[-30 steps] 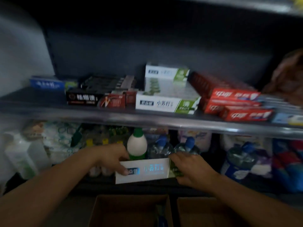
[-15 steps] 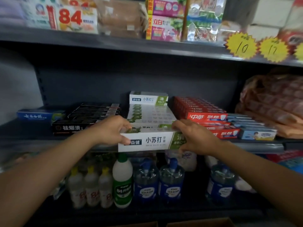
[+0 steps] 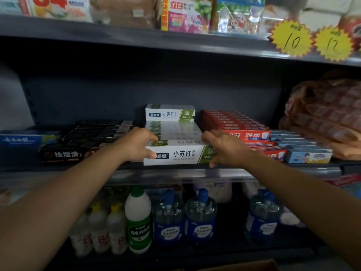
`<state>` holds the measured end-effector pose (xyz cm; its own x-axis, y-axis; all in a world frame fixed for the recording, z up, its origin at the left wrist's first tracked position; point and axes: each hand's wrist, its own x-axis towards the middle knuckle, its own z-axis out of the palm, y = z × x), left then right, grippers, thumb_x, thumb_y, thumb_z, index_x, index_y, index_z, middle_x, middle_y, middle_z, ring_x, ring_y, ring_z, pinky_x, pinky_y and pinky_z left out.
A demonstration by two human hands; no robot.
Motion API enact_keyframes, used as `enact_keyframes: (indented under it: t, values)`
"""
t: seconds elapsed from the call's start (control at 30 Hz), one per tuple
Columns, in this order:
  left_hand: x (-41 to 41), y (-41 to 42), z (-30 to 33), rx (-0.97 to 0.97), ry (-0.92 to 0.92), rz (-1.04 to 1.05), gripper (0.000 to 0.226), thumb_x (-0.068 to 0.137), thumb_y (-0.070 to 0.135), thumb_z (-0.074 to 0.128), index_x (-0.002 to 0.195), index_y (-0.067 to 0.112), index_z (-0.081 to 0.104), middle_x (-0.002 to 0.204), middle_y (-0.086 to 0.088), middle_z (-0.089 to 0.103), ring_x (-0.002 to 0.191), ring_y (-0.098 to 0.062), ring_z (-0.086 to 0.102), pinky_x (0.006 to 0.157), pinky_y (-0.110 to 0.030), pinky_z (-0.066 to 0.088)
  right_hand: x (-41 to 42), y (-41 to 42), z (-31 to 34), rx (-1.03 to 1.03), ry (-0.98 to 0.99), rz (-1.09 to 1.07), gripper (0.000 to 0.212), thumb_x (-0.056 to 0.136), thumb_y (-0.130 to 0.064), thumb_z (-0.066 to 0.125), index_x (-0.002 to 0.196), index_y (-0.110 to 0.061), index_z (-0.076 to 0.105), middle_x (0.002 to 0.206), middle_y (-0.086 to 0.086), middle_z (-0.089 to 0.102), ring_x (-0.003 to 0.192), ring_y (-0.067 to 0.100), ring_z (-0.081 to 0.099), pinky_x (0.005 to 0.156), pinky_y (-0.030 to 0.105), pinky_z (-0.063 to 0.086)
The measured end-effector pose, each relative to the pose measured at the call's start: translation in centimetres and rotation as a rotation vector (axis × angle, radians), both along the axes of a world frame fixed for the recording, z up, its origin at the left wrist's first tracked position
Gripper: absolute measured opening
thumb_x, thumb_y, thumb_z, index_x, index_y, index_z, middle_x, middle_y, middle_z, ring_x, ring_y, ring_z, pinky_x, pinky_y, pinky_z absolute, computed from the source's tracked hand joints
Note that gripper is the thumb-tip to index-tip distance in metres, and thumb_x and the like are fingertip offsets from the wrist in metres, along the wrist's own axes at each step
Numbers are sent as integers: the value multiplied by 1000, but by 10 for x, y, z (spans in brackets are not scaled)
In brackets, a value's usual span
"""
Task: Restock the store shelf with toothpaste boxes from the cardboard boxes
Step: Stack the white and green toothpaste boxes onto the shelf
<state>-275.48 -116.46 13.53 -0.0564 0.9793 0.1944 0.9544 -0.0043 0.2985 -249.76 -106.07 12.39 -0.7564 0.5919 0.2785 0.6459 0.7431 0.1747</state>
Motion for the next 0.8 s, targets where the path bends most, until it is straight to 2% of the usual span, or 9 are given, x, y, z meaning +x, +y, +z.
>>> enact_keyframes:
  t: [0.13,0.23,0.4,0.6,0.8]
  values:
    - [-4,14,-14,-4,41,14,52,76,22,79,125,17,62,122,-2,62,108,-18,57,96,-34,45,-6,11,-11,-21,-9,1,67,73,-31,79,126,-18,41,121,3,53,107,20,49,71,25,33]
    - [-5,21,-20,13,138,15,52,80,25,76,129,18,60,120,-4,56,108,-20,52,93,-30,43,-8,17,-13,-23,-2,8,67,73,-30,79,127,-18,42,122,3,53,108,20,50,72,26,36]
    - [-6,28,-19,-5,132,40,50,76,25,78,123,17,64,115,-3,63,100,-20,58,90,-35,49,-8,22,-13,-38,-18,-9,69,72,-31,80,129,-16,43,124,4,53,112,22,49,83,35,47]
    - [-3,30,-21,-12,122,73,55,77,22,78,129,16,60,120,-6,63,104,-22,59,92,-37,49,-11,25,-15,-46,-29,-22,65,71,-29,80,126,-15,49,124,3,55,112,21,50,87,40,48]
    - [-2,30,-23,-39,146,86,65,74,23,81,133,16,56,124,-7,61,107,-23,58,94,-39,49,-12,28,-15,-56,-33,-7,61,70,-28,81,122,-16,52,121,3,58,109,21,52,86,35,47]
